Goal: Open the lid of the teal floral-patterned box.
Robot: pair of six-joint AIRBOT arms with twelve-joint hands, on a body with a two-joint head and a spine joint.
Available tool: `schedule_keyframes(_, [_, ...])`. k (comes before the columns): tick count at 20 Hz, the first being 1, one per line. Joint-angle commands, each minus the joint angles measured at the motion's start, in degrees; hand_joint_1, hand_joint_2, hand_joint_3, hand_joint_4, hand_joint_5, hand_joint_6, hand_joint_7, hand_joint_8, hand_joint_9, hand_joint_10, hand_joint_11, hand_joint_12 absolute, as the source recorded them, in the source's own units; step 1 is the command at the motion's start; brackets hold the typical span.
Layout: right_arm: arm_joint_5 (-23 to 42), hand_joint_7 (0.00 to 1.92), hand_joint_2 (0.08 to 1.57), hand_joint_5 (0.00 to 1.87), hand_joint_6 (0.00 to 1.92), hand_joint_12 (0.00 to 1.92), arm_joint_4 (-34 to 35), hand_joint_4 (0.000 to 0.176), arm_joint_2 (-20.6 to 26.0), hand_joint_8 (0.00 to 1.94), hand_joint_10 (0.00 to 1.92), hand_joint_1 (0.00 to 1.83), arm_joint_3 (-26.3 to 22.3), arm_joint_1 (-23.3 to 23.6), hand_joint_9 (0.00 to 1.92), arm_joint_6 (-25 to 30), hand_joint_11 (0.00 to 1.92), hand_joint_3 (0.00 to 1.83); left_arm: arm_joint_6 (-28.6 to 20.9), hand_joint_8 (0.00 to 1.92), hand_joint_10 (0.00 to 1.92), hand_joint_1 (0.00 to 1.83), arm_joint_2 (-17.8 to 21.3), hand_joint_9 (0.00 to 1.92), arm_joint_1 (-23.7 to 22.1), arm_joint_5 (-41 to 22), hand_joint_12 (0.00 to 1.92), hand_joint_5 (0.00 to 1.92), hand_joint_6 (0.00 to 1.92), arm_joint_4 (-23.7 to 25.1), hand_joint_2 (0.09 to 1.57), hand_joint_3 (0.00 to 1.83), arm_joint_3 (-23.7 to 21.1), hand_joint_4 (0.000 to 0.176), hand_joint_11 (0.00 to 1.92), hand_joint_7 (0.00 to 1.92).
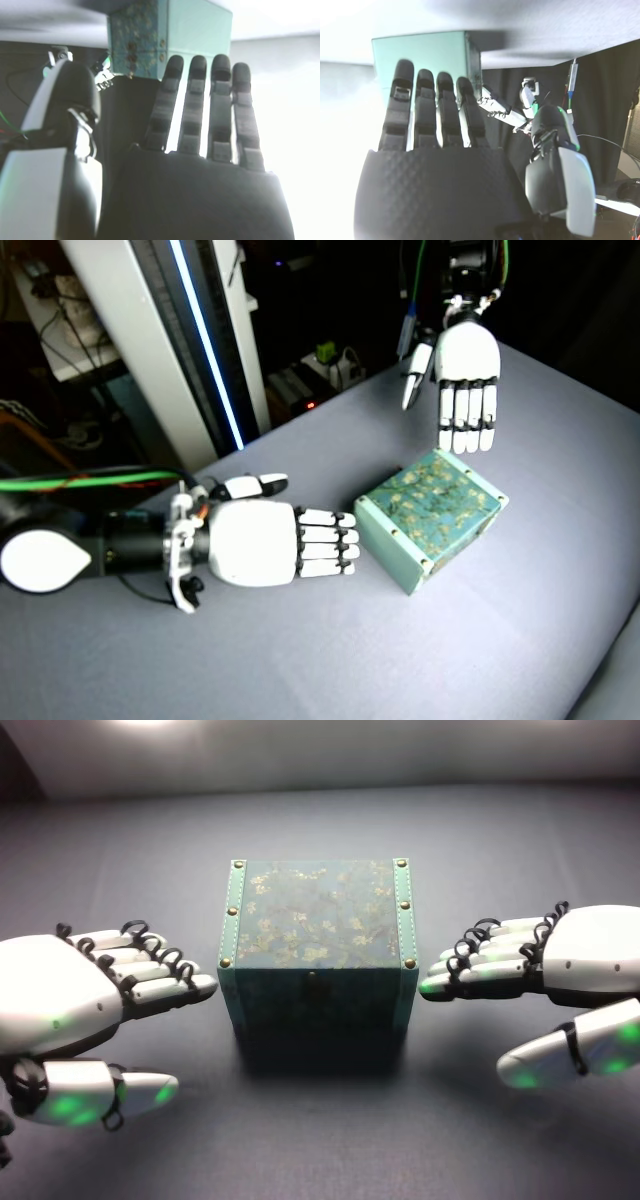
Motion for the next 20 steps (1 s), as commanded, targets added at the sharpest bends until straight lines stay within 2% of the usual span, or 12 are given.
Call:
schedule_keyframes(1, [4.7, 0.15, 1.28, 0.15, 0.00, 0.87, 3.0, 0.000, -0.4, 0.00, 0.01, 0.00, 0.3, 0.7, 0.17, 0.5, 0.07, 0.01, -0.2, 0.00, 0.00, 0.00, -0.2, 0.17, -0.7, -5.7, 0.17, 0.12, 0.00, -0.8, 1.35, 0.00, 0.5, 0.000, 0.08, 0.15])
schedule_keyframes(3, [5.2, 0.16, 1.24, 0.12, 0.00, 0.71, 4.7, 0.000, -2.1, 0.00, 0.00, 0.00, 1.3, 0.7, 0.21, 0.5, 0.06, 0.00, -0.2, 0.00, 0.00, 0.00, -1.4, 0.15, -1.2, -5.6, 0.16, 0.09, 0.00, -1.0, 1.34, 0.00, 1.3, 0.000, 0.06, 0.13])
schedule_keyframes(4, [5.5, 0.16, 1.22, 0.10, 0.00, 0.85, 5.5, 0.000, -2.7, 0.00, 0.01, 0.00, 1.7, 0.7, 0.31, 0.5, 0.16, 0.00, -0.2, 0.01, 0.01, 0.00, -1.9, 0.17, -1.5, -5.6, 0.16, 0.11, 0.01, -1.1, 1.35, 0.00, 1.6, 0.000, 0.07, 0.15])
schedule_keyframes(5, [5.7, 0.16, 1.20, 0.10, 0.00, 0.92, 6.4, 0.000, -3.1, 0.00, 0.01, 0.00, 2.1, 0.7, 0.36, 0.5, 0.17, 0.00, -0.2, 0.01, 0.00, 0.00, -2.4, 0.17, -1.7, -5.6, 0.16, 0.11, 0.01, -1.5, 1.35, 0.00, 2.0, 0.000, 0.06, 0.15])
schedule_keyframes(6, [5.8, 0.17, 1.18, 0.12, 0.00, 0.80, 6.5, 0.000, -3.1, 0.00, 0.00, 0.00, 2.2, 0.7, 0.28, 0.5, 0.04, 0.00, -0.2, 0.00, 0.00, 0.00, -2.5, 0.16, -1.7, -5.6, 0.15, 0.11, 0.01, -1.6, 1.35, 0.00, 2.1, 0.000, 0.04, 0.15])
schedule_keyframes(7, [5.9, 0.17, 1.18, 0.12, 0.00, 0.80, 6.9, 0.000, -3.1, 0.00, 0.00, 0.00, 2.4, 0.7, 0.28, 0.4, 0.04, 0.00, -0.2, 0.00, 0.00, 0.00, -2.6, 0.16, -1.7, -5.9, 0.15, 0.11, 0.01, -2.1, 1.35, 0.00, 2.3, 0.000, 0.04, 0.15])
schedule_keyframes(8, [6.1, 0.18, 1.17, 0.13, 0.00, 0.64, 7.5, 0.000, -3.1, 0.00, 0.00, 0.00, 2.5, 0.7, 0.21, 0.1, 0.00, 0.00, -0.2, 0.00, 0.00, 0.05, -2.8, 0.17, -1.7, -6.4, 0.14, 0.10, 0.00, -2.6, 1.35, 0.00, 2.5, 0.000, 0.04, 0.15])
schedule_keyframes(9, [6.4, 0.18, 1.16, 0.12, 0.00, 0.60, 8.2, 0.000, -3.1, 0.00, 0.00, 0.00, 2.5, 0.7, 0.21, -0.3, 0.00, 0.00, -0.2, 0.00, 0.00, 0.09, -2.9, 0.15, -1.7, -7.0, 0.13, 0.08, 0.00, -3.2, 1.35, 0.00, 2.7, 0.000, 0.03, 0.13])
schedule_keyframes(10, [6.6, 0.13, 1.17, 0.11, 0.00, 0.47, 8.8, 0.000, -3.1, 0.00, 0.01, 0.00, 2.5, 0.7, 0.16, -0.5, 0.00, 0.00, -0.2, 0.00, 0.01, 0.17, -3.0, 0.19, -1.7, -7.5, 0.16, 0.09, 0.00, -3.6, 1.35, 0.00, 2.8, 0.000, 0.10, 0.14])
schedule_keyframes(13, [7.5, 0.09, 1.15, 0.08, 0.00, 0.20, 10.8, 0.000, -3.0, 0.00, 0.00, 0.00, 2.5, 0.7, 0.08, -1.2, 0.00, 0.00, -0.2, 0.00, 0.00, 0.03, -3.2, 0.25, -1.7, -9.3, 0.20, 0.09, 0.00, -4.8, 1.38, 0.00, 2.9, 0.000, 0.07, 0.15])
schedule_keyframes(17, [8.0, 0.06, 1.15, 0.06, 0.00, 0.19, 12.1, 0.000, -2.7, 0.00, 0.00, 0.00, 2.3, 0.7, 0.07, -1.5, 0.02, 0.00, -0.1, 0.00, 0.01, 0.01, -3.2, 0.25, -1.6, -10.9, 0.23, 0.07, 0.00, -6.0, 1.39, 0.00, 3.0, 0.000, 0.06, 0.16])
schedule_keyframes(20, [8.0, 0.04, 1.17, 0.06, 0.00, 0.09, 12.3, 0.000, -2.6, 0.00, 0.00, 0.00, 2.2, 0.7, 0.03, -1.6, 0.00, 0.00, -0.1, 0.00, 0.00, 0.06, -3.4, 0.30, -1.7, -11.6, 0.45, 0.10, 0.00, -6.4, 1.40, 0.00, 3.1, 0.000, 0.00, 0.21])
